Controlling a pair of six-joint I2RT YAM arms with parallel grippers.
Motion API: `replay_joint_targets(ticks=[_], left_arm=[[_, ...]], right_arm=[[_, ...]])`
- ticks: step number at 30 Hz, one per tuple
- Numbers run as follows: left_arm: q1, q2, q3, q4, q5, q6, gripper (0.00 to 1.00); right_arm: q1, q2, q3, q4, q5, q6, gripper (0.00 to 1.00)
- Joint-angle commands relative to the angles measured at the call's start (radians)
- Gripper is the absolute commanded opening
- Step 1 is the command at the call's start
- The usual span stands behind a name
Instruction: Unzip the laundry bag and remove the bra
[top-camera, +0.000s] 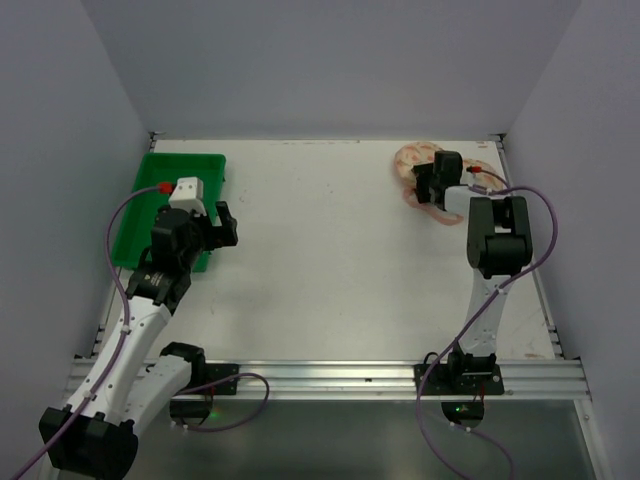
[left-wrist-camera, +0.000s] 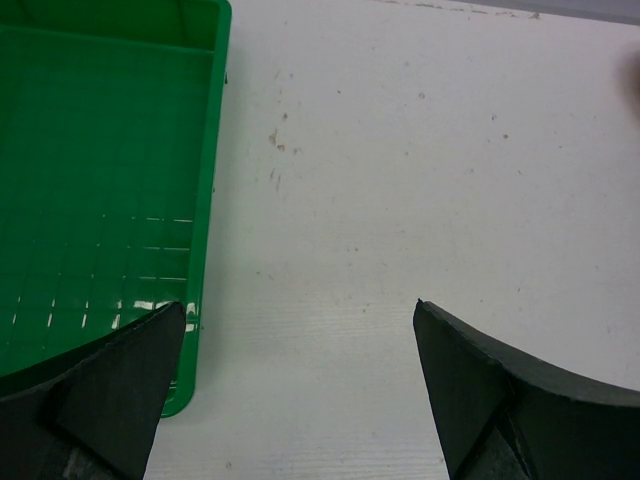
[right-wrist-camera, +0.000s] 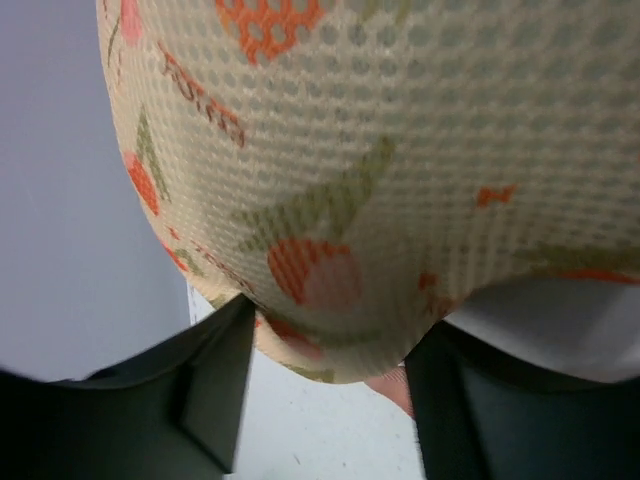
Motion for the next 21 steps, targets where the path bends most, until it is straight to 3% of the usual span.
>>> replay_joint_targets(ticks=[1, 2, 4, 5, 6, 14, 21], left_arm=[[0.003, 0.002, -0.002, 0.046, 0.0, 0.011, 1.0], [0.003, 0.002, -0.004, 0.046, 0.0, 0.011, 1.0], [0.003, 0.001, -0.004, 0.046, 0.0, 0.011, 1.0], [0.003, -0.002, -0.004, 0.046, 0.0, 0.011, 1.0], [0.003, -0.004, -0.004, 0.048, 0.0, 0.011, 1.0], [0.003, -0.031, -0.008, 0.051, 0.011, 0.011, 1.0], [0.003, -0.039, -0.008, 0.049, 0.035, 0.006, 1.0]], right_arm=[[-0.013, 0.022, -0.008, 0.105, 0.011, 0.029, 0.51], [-0.013, 0.017, -0.011, 0.108, 0.006, 0.023, 0.37], [-0.013, 0.013, -0.016, 0.116, -0.023, 0.006, 0.22], [-0.013, 0.003, -0.017, 0.122, -0.04, -0.022, 0.09], [-0.013, -0.003, -0.019, 0.128, -0.06, -0.037, 0.02], [-0.001, -0.142, -0.143, 0.286, -0.426, -0.256, 0.0], [0.097, -0.291, -0.197, 0.075, -0.797, -0.678, 0.0]])
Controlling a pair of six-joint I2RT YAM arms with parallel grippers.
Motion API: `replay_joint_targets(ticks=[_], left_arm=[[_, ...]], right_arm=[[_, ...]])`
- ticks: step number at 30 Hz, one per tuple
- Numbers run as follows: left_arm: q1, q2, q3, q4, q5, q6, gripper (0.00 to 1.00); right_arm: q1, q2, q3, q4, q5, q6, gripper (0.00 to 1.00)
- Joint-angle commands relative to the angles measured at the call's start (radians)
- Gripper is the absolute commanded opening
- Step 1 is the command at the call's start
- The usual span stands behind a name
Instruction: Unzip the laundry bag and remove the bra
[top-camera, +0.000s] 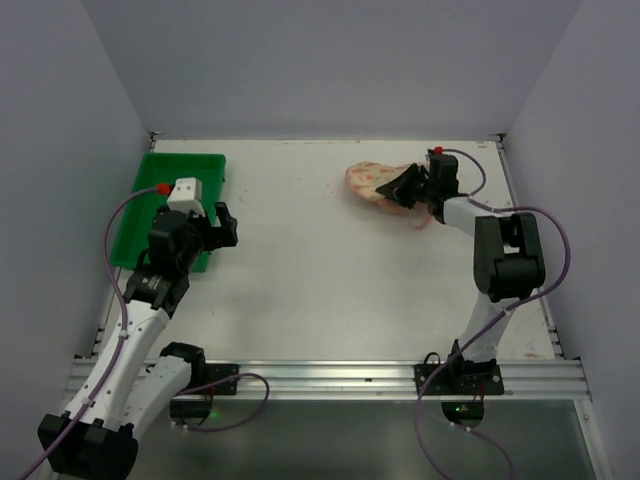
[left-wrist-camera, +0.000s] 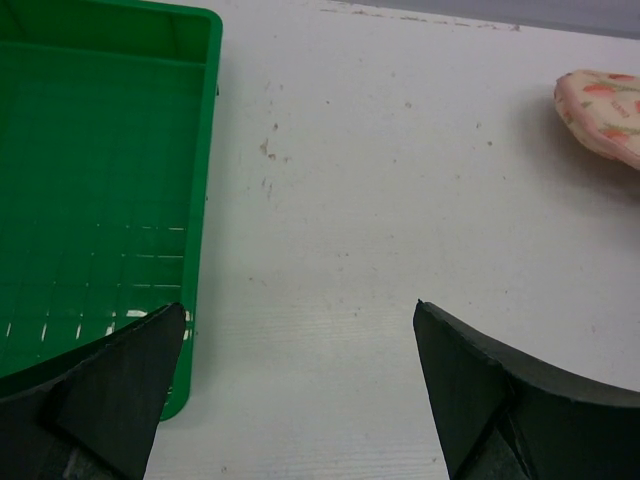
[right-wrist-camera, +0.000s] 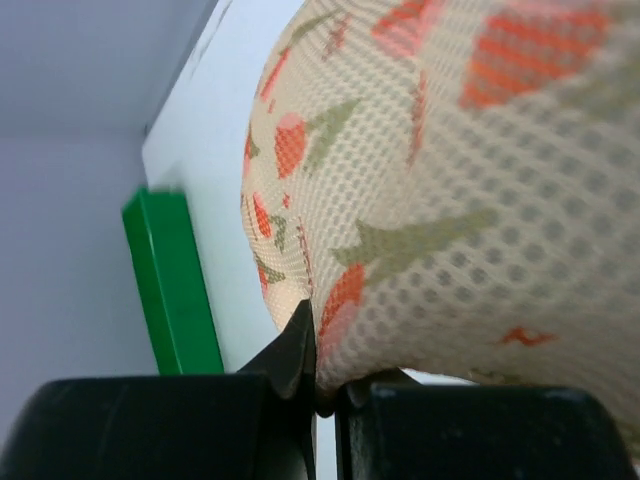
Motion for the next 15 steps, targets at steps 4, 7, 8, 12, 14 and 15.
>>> replay_joint_targets(ticks=[4, 7, 8, 12, 14, 15], left_arm=[[0.003, -0.013, -0.011, 0.05, 0.031, 0.003, 1.0], [0.004, -0.014, -0.011, 0.047, 0.035, 0.002, 1.0], [0.004, -0.016, -0.011, 0.046, 0.037, 0.002, 1.0], [0.006, -0.022, -0.016, 0.047, 0.037, -0.001, 1.0], [0.008, -0.024, -0.016, 0.047, 0.038, -0.001, 1.0], [0.008, -0.024, -0.017, 0.047, 0.04, -0.001, 1.0]], right_arm=[[0.195, -0.203, -0.096, -0.202, -0.321, -0.475, 0.0], [0.272, -0.24, -0.138, -0.251, -0.387, -0.569, 0.0], [0.294, -0.244, -0.138, -0.273, -0.399, -0.621, 0.0], [0.403, -0.231, -0.103, -0.388, -0.428, -0.751, 0.0], [0.45, -0.208, -0.064, -0.463, -0.476, -0.825, 0.0], [0.479, -0.182, -0.049, -0.494, -0.484, -0.856, 0.0]])
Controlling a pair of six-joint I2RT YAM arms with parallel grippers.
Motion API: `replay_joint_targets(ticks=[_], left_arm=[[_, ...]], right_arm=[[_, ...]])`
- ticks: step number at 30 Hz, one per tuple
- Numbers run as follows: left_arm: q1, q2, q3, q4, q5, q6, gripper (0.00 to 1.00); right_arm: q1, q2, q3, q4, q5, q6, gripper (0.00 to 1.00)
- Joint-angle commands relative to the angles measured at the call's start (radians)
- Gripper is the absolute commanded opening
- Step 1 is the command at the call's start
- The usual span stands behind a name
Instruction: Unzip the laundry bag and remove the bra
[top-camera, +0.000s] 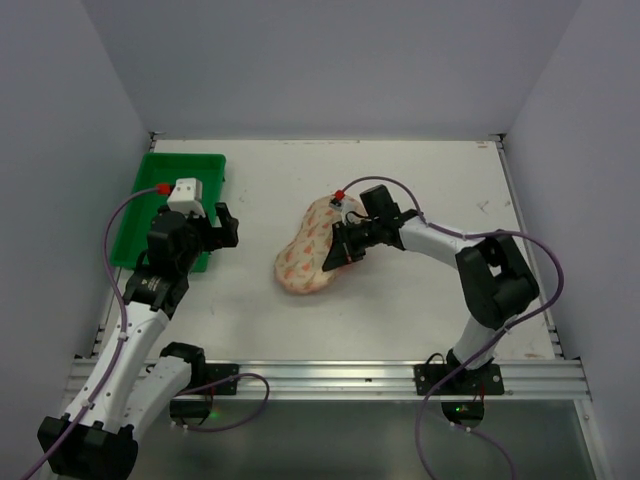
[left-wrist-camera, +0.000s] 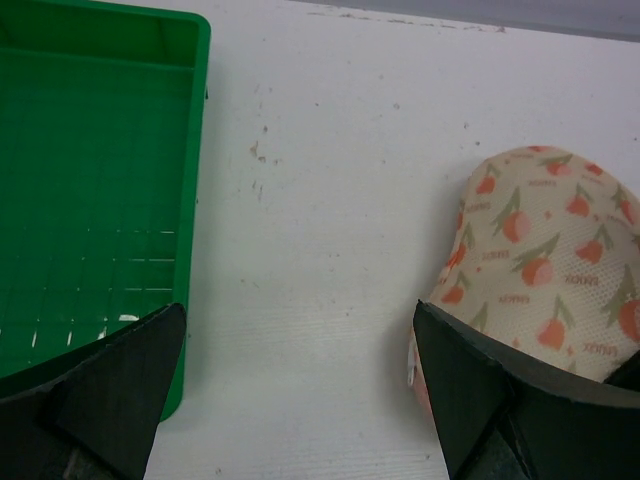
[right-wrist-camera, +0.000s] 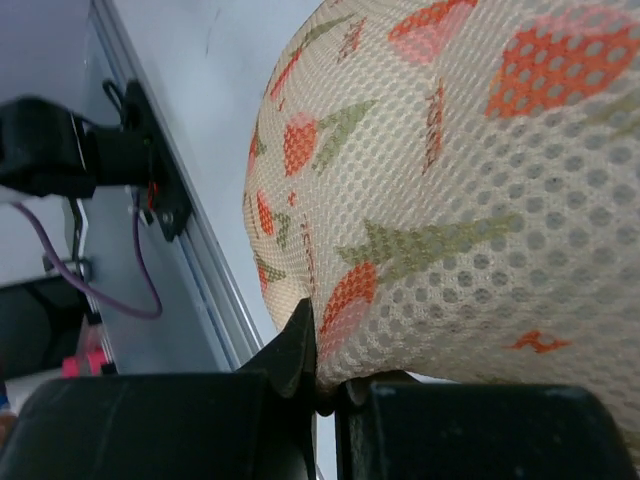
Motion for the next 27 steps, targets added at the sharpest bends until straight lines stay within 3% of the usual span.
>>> replay_joint_targets(ticks=[1, 5, 6, 7, 8, 9, 10, 11, 19, 22, 27], left_arm=[[0.007, -0.013, -0.017, 0.047, 0.015, -0.002, 1.0], [0.008, -0.013, -0.017, 0.044, 0.016, -0.002, 1.0], [0.008, -0.013, -0.016, 0.044, 0.016, -0.002, 1.0], [0.008, -0.013, -0.017, 0.044, 0.016, -0.004, 1.0], [0.008, -0.013, -0.016, 0.044, 0.018, -0.004, 1.0], [0.008, -0.013, -0.017, 0.044, 0.019, -0.004, 1.0], [0.008, -0.011, -0.019, 0.046, 0.022, -0.004, 1.0], [0.008, -0.011, -0.017, 0.046, 0.029, -0.004, 1.0], [0.008, 0.076, -0.011, 0.054, 0.157, -0.012, 1.0], [0.007, 0.139, 0.013, 0.021, 0.223, -0.041, 1.0], [-0.004, 0.226, 0.027, -0.043, 0.321, -0.087, 1.0]], right_arm=[[0.058, 0.036, 0.1, -0.171, -0.097, -0.209, 0.0], [0.084, 0.084, 0.13, -0.236, -0.046, -0.274, 0.0], [0.084, 0.085, 0.125, -0.228, -0.028, -0.269, 0.05], [0.083, 0.082, 0.117, -0.213, -0.02, -0.26, 0.21], [0.084, 0.079, 0.114, -0.208, -0.011, -0.237, 0.5], [0.083, 0.075, 0.11, -0.204, 0.02, -0.225, 0.63], [0.083, 0.055, 0.107, -0.191, 0.043, -0.193, 0.9], [0.083, 0.039, 0.102, -0.182, 0.069, -0.18, 0.99], [0.084, -0.212, -0.022, -0.021, 0.51, 0.067, 0.99], [0.084, -0.333, -0.137, 0.064, 0.61, 0.229, 0.99], [0.095, -0.473, -0.332, 0.161, 0.677, 0.355, 0.99]])
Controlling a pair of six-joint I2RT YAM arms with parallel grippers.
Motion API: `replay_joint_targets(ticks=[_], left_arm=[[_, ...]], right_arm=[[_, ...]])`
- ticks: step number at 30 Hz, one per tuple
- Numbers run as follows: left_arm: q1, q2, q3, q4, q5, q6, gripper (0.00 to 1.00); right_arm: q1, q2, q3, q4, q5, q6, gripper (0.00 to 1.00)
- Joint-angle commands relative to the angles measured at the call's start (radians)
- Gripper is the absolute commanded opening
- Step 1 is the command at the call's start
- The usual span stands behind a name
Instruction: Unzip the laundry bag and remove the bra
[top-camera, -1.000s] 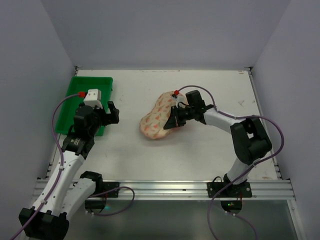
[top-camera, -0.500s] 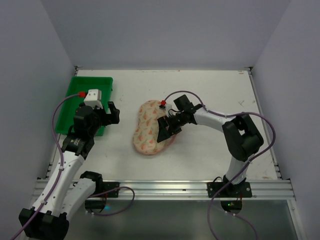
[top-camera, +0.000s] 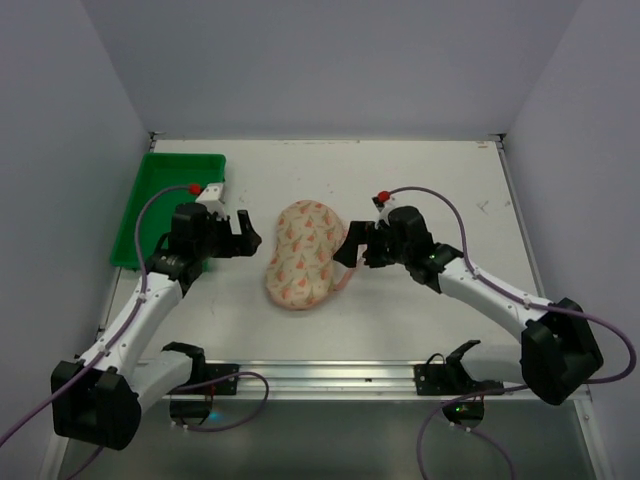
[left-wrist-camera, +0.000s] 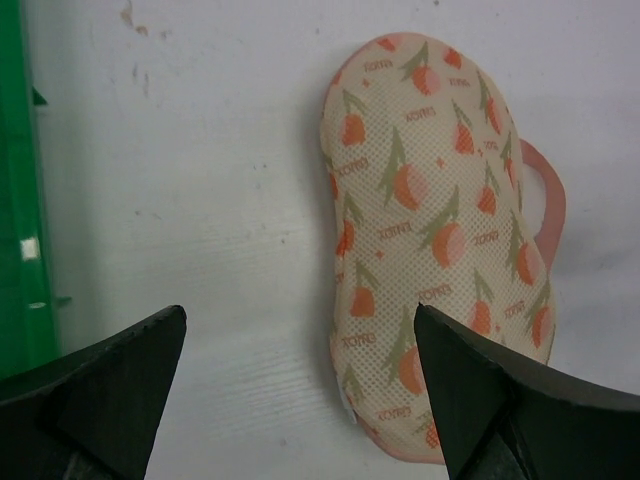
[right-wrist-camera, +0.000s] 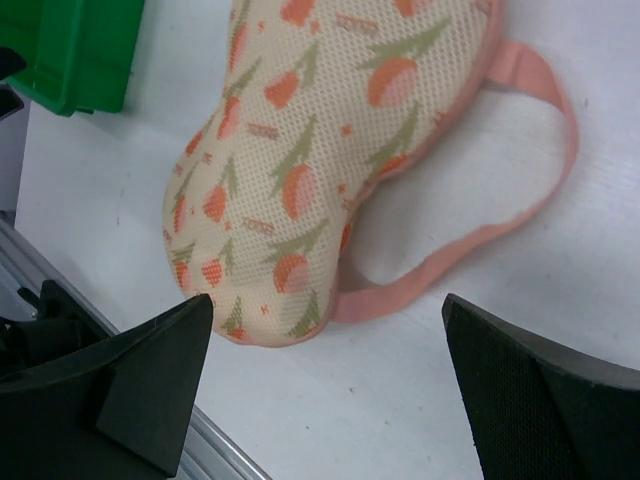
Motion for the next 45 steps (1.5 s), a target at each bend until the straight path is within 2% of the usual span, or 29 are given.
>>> replay_joint_targets(ticks=[1, 5, 9, 14, 17, 18, 21, 24, 27, 30, 35, 38, 41, 44, 45], left_arm=[[-0.013, 0.04, 0.029, -0.039, 0.116, -0.083, 1.0], [-0.079, 0.083, -0.075, 0.014, 0.168, -0.205, 1.0], [-0.175, 0.106, -0.17, 0.112, 0.137, -0.295, 1.0], [-0.291, 0.131, -0.281, 0.348, 0.116, -0.502, 1.0], [-0.424, 0.174, -0.254, 0.424, 0.044, -0.597, 1.0], [-0.503, 0.198, -0.238, 0.445, 0.019, -0.637, 1.0], [-0.629, 0.282, -0.166, 0.563, -0.033, -0.668, 1.0], [-0.691, 0.393, -0.065, 0.585, -0.023, -0.654, 1.0], [-0.731, 0.471, 0.012, 0.6, 0.01, -0.628, 1.0], [-0.737, 0.479, 0.038, 0.559, 0.021, -0.625, 1.0], [-0.737, 0.344, 0.006, 0.418, -0.143, -0.622, 1.0], [-0.734, 0.207, -0.019, 0.303, -0.312, -0.648, 1.0], [-0.707, 0.143, -0.089, 0.306, -0.394, -0.666, 1.0], [-0.644, 0.145, -0.184, 0.443, -0.333, -0.665, 1.0], [-0.618, 0.155, -0.206, 0.544, -0.297, -0.66, 1.0]], right_arm=[[0.009, -0.07, -0.116, 0.134, 0.122, 0.155, 0.99], [0.008, -0.146, -0.207, 0.184, 0.146, 0.2, 0.99], [0.008, -0.235, -0.273, 0.199, 0.186, 0.2, 0.99], [0.008, -0.376, -0.343, 0.202, 0.252, 0.225, 0.99], [0.009, -0.452, -0.394, 0.201, 0.318, 0.234, 0.99], [0.009, -0.501, -0.414, 0.194, 0.332, 0.234, 0.99], [0.009, -0.593, -0.437, 0.144, 0.405, 0.237, 0.99], [0.006, -0.679, -0.457, 0.119, 0.464, 0.222, 0.99], [0.006, -0.724, -0.466, 0.077, 0.513, 0.203, 0.99], [0.006, -0.747, -0.469, 0.047, 0.543, 0.196, 0.99], [0.006, -0.697, -0.452, 0.039, 0.504, 0.179, 0.99], [0.006, -0.657, -0.435, 0.072, 0.448, 0.159, 0.99], [0.006, -0.617, -0.416, 0.101, 0.392, 0.136, 0.99], [0.006, -0.595, -0.409, 0.116, 0.336, 0.12, 0.99], [0.006, -0.592, -0.411, 0.15, 0.326, 0.116, 0.99]])
